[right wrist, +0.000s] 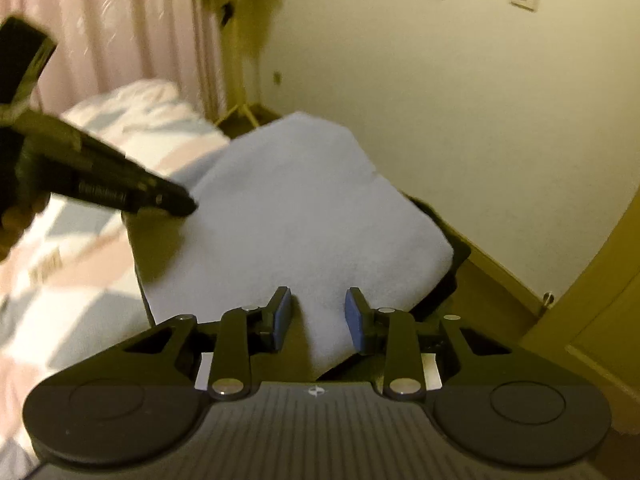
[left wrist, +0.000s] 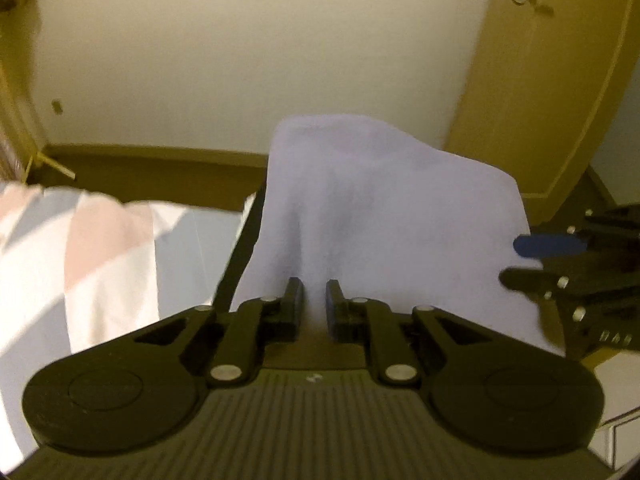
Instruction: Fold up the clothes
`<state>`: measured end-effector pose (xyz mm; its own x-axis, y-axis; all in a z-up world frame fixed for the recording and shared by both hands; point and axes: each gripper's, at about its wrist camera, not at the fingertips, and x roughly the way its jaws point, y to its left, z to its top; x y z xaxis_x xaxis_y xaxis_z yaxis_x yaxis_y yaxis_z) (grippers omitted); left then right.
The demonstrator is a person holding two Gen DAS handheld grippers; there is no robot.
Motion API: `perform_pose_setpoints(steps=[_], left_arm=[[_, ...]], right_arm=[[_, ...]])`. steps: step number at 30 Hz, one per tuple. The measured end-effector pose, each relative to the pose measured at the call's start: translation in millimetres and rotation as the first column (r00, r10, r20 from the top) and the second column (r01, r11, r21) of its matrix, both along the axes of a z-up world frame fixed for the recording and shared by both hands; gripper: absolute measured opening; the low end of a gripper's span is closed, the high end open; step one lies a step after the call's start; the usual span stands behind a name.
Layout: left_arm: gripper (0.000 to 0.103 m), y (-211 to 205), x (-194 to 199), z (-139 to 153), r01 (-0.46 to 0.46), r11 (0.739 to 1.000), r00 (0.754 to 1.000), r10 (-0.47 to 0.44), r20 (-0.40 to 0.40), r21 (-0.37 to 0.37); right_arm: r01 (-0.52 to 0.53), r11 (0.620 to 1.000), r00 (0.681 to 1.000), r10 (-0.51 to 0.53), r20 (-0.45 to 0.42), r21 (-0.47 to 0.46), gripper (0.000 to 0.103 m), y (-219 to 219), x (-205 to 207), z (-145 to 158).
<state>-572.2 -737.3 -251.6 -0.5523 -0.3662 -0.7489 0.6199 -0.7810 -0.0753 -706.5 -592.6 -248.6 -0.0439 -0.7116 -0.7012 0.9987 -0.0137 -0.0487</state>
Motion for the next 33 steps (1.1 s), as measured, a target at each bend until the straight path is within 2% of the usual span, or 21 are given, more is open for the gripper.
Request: perform_pose_setpoints(steps=[2,5,9,11,12,14,15,17,21,23,25,27,29,33], left_arm=[[0.011,0,6,-2,-0.022,1.0,1.0,0.022,-0.02,0.022],[0.011,-4,12,0,-0.051,0.997,0.998,0.053,-0.038,0.056],[0.011,5,8,19,-0.074,0.997,0.997,0.074,-0.004,0.031],[0.013,13,10,32,-0.101,0.995,0.995,0.1,0.014,0.021],[0.015,17,11,38,-0.114,0.993,0.993,0.114,0.024,0.016],[0.02,25,15,48,-0.144,0.989,0.989,0.142,0.046,0.026],[0.021,33,20,54,-0.157,0.987,0.987,0.156,0.041,0.039],[0.031,47,30,67,-0.182,0.981,0.983,0.18,0.037,0.061],[0.036,76,46,85,-0.235,0.969,0.971,0.23,0.063,0.079],[0.039,91,55,94,-0.258,0.962,0.965,0.253,0.072,0.084],[0.048,108,62,105,-0.272,0.959,0.961,0.267,0.071,0.078],[0.055,125,70,116,-0.284,0.957,0.957,0.28,0.072,0.065],[0.066,142,76,129,-0.297,0.954,0.952,0.293,0.084,0.032],[0.075,173,89,151,-0.314,0.949,0.944,0.315,0.096,-0.019]], right_arm=[[-0.02,1.0,0.999,0.02,-0.026,0.002,0.035,3,5,-2],[-0.003,1.0,1.0,0.003,-0.008,0.005,0.036,2,4,2],[0.016,1.0,1.0,-0.016,0.006,-0.022,0.039,7,4,18],[0.044,0.998,0.999,-0.042,0.034,-0.044,0.044,15,4,31],[0.061,0.997,0.997,-0.058,0.043,-0.054,0.046,21,5,38],[0.092,0.994,0.994,-0.089,0.057,-0.061,0.057,31,7,49],[0.116,0.991,0.991,-0.111,0.071,-0.062,0.059,39,9,55],[0.159,0.986,0.982,-0.152,0.112,-0.054,0.062,52,12,64],[0.227,0.973,0.954,-0.212,0.212,-0.045,0.069,83,19,78],[0.238,0.969,0.941,-0.213,0.262,-0.066,0.079,98,24,88],[0.246,0.966,0.94,-0.218,0.261,-0.08,0.085,107,35,99],[0.255,0.962,0.943,-0.227,0.242,-0.092,0.086,118,44,111],[0.275,0.956,0.939,-0.244,0.24,-0.104,0.093,133,49,122],[0.316,0.943,0.929,-0.286,0.235,-0.102,0.1,158,58,138]])
